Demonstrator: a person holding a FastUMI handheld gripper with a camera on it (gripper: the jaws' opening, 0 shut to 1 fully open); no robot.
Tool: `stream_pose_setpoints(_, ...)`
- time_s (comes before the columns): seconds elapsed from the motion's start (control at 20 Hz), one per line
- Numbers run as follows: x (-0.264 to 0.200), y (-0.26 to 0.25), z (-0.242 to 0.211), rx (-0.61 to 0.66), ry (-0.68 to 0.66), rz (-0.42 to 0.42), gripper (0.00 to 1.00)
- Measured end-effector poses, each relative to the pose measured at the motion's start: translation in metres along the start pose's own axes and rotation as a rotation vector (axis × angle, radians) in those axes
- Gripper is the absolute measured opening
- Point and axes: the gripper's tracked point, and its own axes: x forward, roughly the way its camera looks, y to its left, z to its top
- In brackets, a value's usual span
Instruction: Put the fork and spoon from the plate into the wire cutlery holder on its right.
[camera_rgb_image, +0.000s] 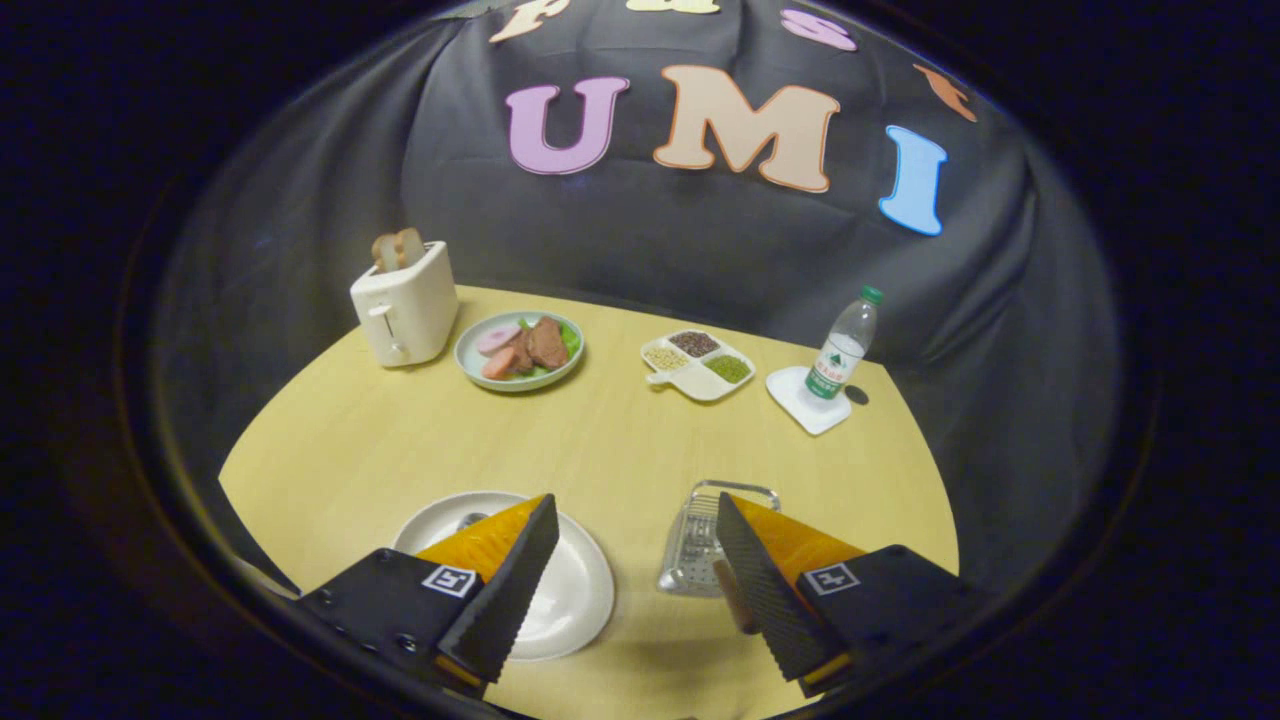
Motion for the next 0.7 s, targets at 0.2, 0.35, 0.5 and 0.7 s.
stream_pose_setpoints(0.2,-0.004,0.038,-0.004,0.027,-0.038,0.040,1.00)
stream_pose_setpoints(0.35,-0.005,0.065,-0.016,0.025,-0.011,0.069,1.00)
stream_pose_setpoints(0.5,0.001,0.089,-0.037,0.024,0.042,0.098,1.00)
stream_pose_setpoints(0.7,0.013,0.114,-0.071,-0.009,0.128,0.127,1.00)
